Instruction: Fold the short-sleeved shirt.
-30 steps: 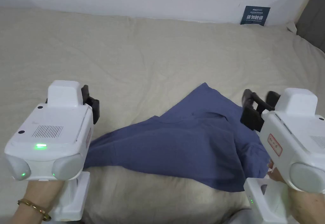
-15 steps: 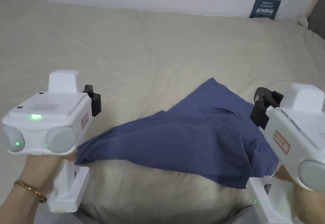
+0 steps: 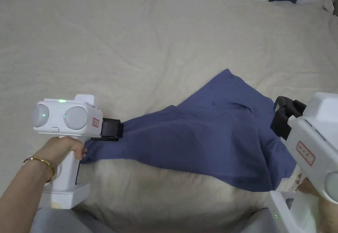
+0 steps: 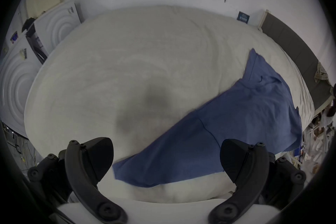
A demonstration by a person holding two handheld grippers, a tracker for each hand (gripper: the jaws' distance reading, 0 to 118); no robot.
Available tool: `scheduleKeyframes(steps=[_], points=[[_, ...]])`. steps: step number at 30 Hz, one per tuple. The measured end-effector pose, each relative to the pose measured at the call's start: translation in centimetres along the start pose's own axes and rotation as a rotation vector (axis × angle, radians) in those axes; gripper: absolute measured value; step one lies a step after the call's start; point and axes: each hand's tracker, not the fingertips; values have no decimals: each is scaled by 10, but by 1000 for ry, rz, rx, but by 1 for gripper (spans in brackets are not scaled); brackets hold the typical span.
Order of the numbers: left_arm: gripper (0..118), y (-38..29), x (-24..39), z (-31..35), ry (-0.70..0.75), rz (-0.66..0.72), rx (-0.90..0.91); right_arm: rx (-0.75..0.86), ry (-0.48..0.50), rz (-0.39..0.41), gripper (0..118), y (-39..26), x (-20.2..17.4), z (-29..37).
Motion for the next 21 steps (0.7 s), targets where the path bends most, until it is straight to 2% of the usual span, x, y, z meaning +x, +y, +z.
scheduleKeyframes(steps=[2, 3, 5, 6, 7, 8, 9, 12, 14, 17, 21], points=[[111, 0, 4, -14, 21, 2, 1, -15, -6, 5, 1, -3, 1, -3], [104, -1, 5, -20, 37, -3, 5, -22, -9, 4, 1, -4, 2, -5], [69, -2, 6, -29, 94, -25, -35, -32, -11, 1, 1, -5, 4, -7], [46, -3, 6, -32, 87, -24, -51, -36, -12, 1, 1, -6, 4, -8], [19, -6, 6, -33, 52, -2, -60, -41, -13, 4, 1, -6, 4, -9], [5, -8, 6, -32, -4, 36, -51, -45, -13, 8, 1, -6, 4, -10], [4, -10, 8, -30, -26, 50, -40, -47, -13, 11, 1, -7, 3, -11], [3, -11, 15, -28, 26, -45, -26, -57, -8, 14, 1, -5, 2, -14], [3, -8, 10, -17, 11, -7, -10, -63, 1, 21, 1, -3, 2, -17], [3, -3, 0, 10, -37, 90, 107, -70, 26, 44, 1, 11, 5, -22], [3, 1, -7, 44, -73, 131, 234, -75, 49, 87, 2, 45, 11, -39]])
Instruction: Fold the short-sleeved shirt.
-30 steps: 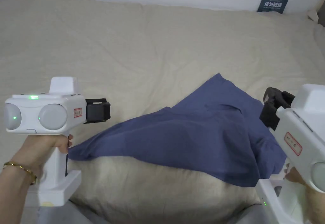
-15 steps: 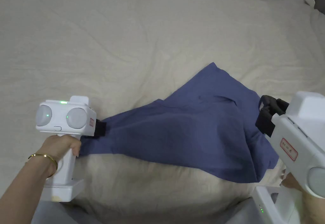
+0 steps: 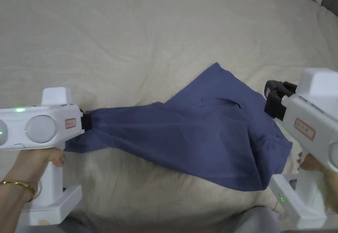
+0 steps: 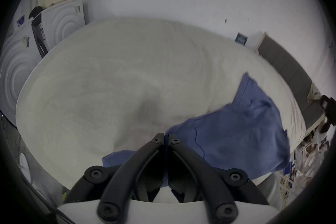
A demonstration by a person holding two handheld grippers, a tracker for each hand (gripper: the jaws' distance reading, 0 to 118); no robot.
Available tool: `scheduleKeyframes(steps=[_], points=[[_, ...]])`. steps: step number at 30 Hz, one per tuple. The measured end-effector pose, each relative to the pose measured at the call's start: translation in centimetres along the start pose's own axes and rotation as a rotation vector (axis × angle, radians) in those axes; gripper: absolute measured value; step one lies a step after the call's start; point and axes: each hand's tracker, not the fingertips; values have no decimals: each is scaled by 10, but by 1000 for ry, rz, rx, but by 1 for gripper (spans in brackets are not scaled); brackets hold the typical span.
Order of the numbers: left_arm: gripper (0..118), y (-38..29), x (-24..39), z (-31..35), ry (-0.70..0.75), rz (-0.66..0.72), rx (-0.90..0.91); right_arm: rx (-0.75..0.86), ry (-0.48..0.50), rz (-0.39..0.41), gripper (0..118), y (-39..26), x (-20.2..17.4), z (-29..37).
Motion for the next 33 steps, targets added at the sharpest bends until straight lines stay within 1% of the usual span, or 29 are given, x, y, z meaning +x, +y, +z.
scheduleKeyframes(steps=[3, 4, 5, 6, 7, 8, 10, 11, 13, 15, 16, 18, 20, 22, 24, 27, 29, 30, 31, 32, 33], points=[[3, 1, 2, 14, -15, -3, 33, -41, 22, -10, 2, 33, 12, -26], [3, -1, 3, 16, -18, -5, 40, -53, -7, -21, 3, 44, 12, -39], [3, -3, 4, 18, -18, -3, 41, -88, -51, -21, 10, 56, 12, -51], [3, -4, 4, 19, -19, -1, 42, -109, -53, -12, 24, 67, 13, -65], [3, -7, 5, 19, -23, 0, 39, -129, -33, -11, 54, 77, 14, -82], [3, -8, 5, 20, -23, 6, 35, -155, -14, -14, 77, 86, 15, -100], [3, -11, 4, 23, -28, 6, 33, -230, 13, 4, 108, 101, 13, -137], [3, -12, 5, 21, -34, 0, 21, -266, 26, 2, 116, 107, 13, -158], [3, -12, 5, 20, -40, -10, -4, -346, 59, -25, 118, 114, 13, -199], [3, -12, 5, 16, -31, -14, -11, -446, 65, -26, 118, 116, 14, -242], [3, -10, 5, 13, -23, -13, -16, -481, 43, -31, 118, 113, 13, -265], [3, -8, 5, 8, -9, 11, -28, -560, 38, -9, 118, 105, 13, -307], [3, -8, 5, 2, -1, 45, -33, -622, 10, 7, 118, 91, 11, -346], [3, -9, 8, -6, 20, 68, -22, -684, 12, 14, 118, 76, 9, -381], [3, -10, 10, -17, 28, 67, -32, -704, 7, 17, 116, 63, 8, -408], [3, -11, 13, -35, 59, 74, -63, -716, -20, 10, 103, 48, 8, -435], [3, -11, 12, -43, 58, 89, -82, -721, -34, -11, 81, 42, 11, -444], [3, -12, 12, -46, 59, 95, -86, -730, -48, -22, 72, 40, 11, -447], [3, -14, 12, -48, 61, 96, -89, -736, -62, -33, 72, 37, 12, -450], [3, -15, 12, -51, 68, 95, -95, -746, -20, -87, 72, 36, 14, -449], [3, -15, 12, -53, 74, 93, -102, -736, -48, -67, 72, 38, 13, -446]])
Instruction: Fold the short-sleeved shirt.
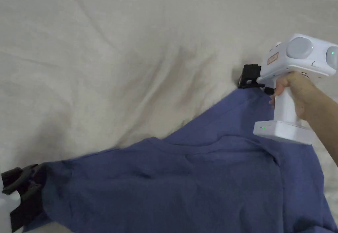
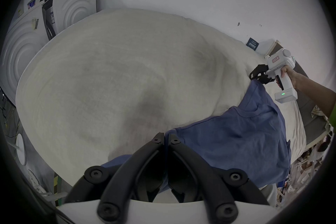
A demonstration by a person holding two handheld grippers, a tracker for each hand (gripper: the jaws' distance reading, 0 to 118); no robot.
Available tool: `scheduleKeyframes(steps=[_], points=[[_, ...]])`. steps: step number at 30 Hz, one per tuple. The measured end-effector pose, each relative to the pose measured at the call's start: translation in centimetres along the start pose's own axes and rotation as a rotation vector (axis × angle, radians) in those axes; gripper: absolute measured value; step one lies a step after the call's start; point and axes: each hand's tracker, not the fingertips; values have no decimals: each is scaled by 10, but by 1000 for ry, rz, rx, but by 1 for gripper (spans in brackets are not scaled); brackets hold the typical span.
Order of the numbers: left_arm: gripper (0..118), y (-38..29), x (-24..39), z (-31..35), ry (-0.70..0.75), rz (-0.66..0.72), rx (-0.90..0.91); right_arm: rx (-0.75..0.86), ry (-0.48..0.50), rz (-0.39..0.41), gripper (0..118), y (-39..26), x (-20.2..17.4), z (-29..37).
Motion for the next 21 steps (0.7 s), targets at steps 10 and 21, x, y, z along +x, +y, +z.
scheduleKeyframes(steps=[10, 21], points=[[3, 14, -7, 29, -14, 66, 105, 99, 79, 25, 4, -12, 16, 129], [3, 95, -11, 170, -185, 58, 517, 546, 124, -60, 4, -130, 99, 453]])
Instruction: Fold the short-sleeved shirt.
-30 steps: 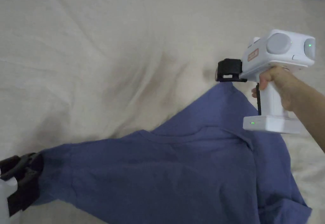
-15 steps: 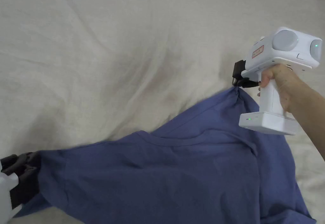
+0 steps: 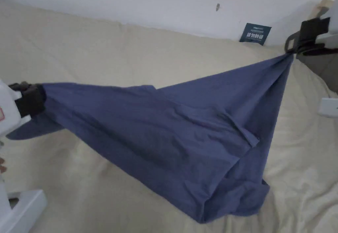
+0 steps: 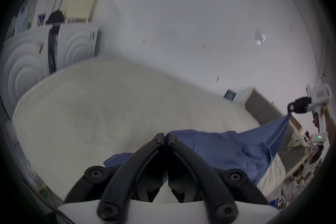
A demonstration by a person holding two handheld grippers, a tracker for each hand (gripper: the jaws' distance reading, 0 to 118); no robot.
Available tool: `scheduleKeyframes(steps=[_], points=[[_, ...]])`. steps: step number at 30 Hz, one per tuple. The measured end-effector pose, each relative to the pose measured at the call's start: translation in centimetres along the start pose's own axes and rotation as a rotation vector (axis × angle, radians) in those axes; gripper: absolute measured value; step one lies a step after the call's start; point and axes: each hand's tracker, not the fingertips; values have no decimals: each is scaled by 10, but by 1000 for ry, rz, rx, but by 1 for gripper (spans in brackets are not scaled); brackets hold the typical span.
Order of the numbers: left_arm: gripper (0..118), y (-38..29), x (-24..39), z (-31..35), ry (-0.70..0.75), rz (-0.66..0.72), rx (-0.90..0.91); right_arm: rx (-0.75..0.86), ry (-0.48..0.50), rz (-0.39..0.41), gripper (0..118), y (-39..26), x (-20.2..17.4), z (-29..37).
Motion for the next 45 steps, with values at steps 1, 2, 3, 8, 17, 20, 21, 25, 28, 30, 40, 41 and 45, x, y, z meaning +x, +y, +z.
scheduleKeyframes(steps=[1, 2, 3, 8, 17, 20, 21, 25, 28, 30, 40, 41, 45], points=[[3, 19, 1, 11, -14, -7, 53, 55, -8, -21, 4, 2, 5, 30], [3, 36, 4, 24, -30, -21, 105, 108, -12, -38, 4, 3, 9, 60], [3, 52, 6, 36, -44, -39, 156, 157, -18, -40, 4, -4, 1, 94], [3, 123, 19, 96, -94, -84, 338, 326, -26, -92, 4, 4, 23, 188], [3, 193, 21, 138, -93, -116, 385, 412, -1, -82, 4, 8, 30, 249], [3, 202, 17, 140, -79, -106, 363, 402, 20, -86, 4, 8, 29, 247], [3, 204, 16, 138, -73, -109, 363, 395, 17, -86, 4, 9, 28, 243], [3, 211, 16, 134, -45, -103, 345, 360, 25, -81, 4, 12, 22, 228], [3, 227, 18, 125, -21, -95, 334, 345, 20, -76, 4, 21, 13, 218], [3, 238, 25, 116, 23, -126, 320, 336, 15, -67, 4, 30, 8, 208], [3, 322, 71, 29, 214, -225, 311, 296, -45, -58, 4, 112, -22, 128], [3, 336, 73, 15, 248, -241, 312, 296, -47, -65, 4, 124, -24, 117], [3, 374, 97, -34, 329, -293, 363, 316, -90, -69, 4, 172, -41, 77]])
